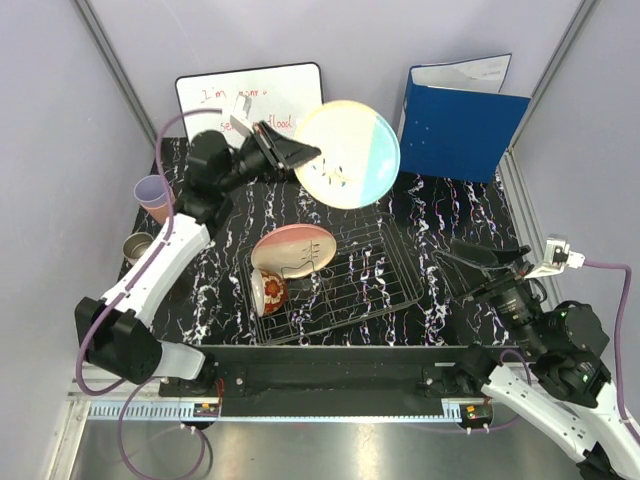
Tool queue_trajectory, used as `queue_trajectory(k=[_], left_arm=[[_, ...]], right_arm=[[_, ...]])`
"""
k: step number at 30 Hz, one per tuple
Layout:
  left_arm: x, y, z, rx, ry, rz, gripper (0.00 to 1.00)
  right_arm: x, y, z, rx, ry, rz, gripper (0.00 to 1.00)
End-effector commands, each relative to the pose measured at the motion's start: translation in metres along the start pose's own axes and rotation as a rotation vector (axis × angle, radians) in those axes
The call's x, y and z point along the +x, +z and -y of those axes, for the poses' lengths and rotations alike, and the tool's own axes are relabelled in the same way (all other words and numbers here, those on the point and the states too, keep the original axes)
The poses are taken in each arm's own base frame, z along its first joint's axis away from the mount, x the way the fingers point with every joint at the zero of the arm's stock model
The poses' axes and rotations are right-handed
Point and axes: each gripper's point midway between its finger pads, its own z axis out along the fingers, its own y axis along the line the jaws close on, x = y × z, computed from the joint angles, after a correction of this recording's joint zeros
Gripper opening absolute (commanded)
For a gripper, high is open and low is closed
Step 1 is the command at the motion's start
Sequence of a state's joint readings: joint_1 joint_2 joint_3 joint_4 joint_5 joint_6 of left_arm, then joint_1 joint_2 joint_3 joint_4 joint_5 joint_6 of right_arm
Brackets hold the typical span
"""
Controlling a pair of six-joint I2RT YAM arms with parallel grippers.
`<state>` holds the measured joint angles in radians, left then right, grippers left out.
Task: Unload the mixed dishes from the dish rack
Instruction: Pick up the plate from the dish rack.
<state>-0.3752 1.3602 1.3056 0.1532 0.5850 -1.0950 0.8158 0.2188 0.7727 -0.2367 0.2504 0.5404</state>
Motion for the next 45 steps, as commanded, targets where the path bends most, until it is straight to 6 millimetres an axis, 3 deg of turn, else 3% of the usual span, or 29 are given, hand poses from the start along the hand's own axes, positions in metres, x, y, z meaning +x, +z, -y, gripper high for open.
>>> queue_trajectory(k=[1, 7, 12, 20, 26, 29, 36, 43, 45], left_arm=[[0.007, -0.033, 0.103, 0.366, -0.018, 0.017, 0.00], [0.040, -0.053, 0.109, 0.448, -0.089, -0.013, 0.00], [0.055, -0.057, 0.107, 0.441, -0.080, -0.035, 0.00], [0.079, -0.056, 0.104, 0.422, -0.059, -0.087, 0.00], [0.073, -0.052, 0.095, 0.375, -0.036, -0.055, 0.00], [0.058, -0.051, 0.096, 0.372, -0.033, -0.013, 0.00], [0.034, -0.027, 0.067, 0.302, -0.067, 0.022, 0.00], [0.048, -0.024, 0.056, 0.319, -0.096, -0.021, 0.00], [0.051, -0.027, 0.061, 0.333, -0.091, -0.027, 0.00]], right_arm=[[0.000, 0.004, 0.005, 0.024, 0.012, 0.023, 0.98], [0.011, 0.021, 0.013, 0.074, 0.016, -0.005, 0.98], [0.020, 0.041, 0.010, 0.087, 0.018, -0.041, 0.98], [0.018, 0.068, -0.003, 0.050, 0.021, -0.022, 0.97], [0.000, 0.063, -0.017, 0.002, 0.038, 0.027, 0.96], [0.003, 0.053, -0.007, 0.039, 0.036, 0.012, 0.96], [0.000, 0.043, -0.004, 0.052, 0.034, 0.011, 0.95], [0.009, 0.053, 0.001, 0.075, 0.009, -0.015, 0.96], [0.016, 0.059, 0.003, 0.085, -0.001, -0.032, 0.96]])
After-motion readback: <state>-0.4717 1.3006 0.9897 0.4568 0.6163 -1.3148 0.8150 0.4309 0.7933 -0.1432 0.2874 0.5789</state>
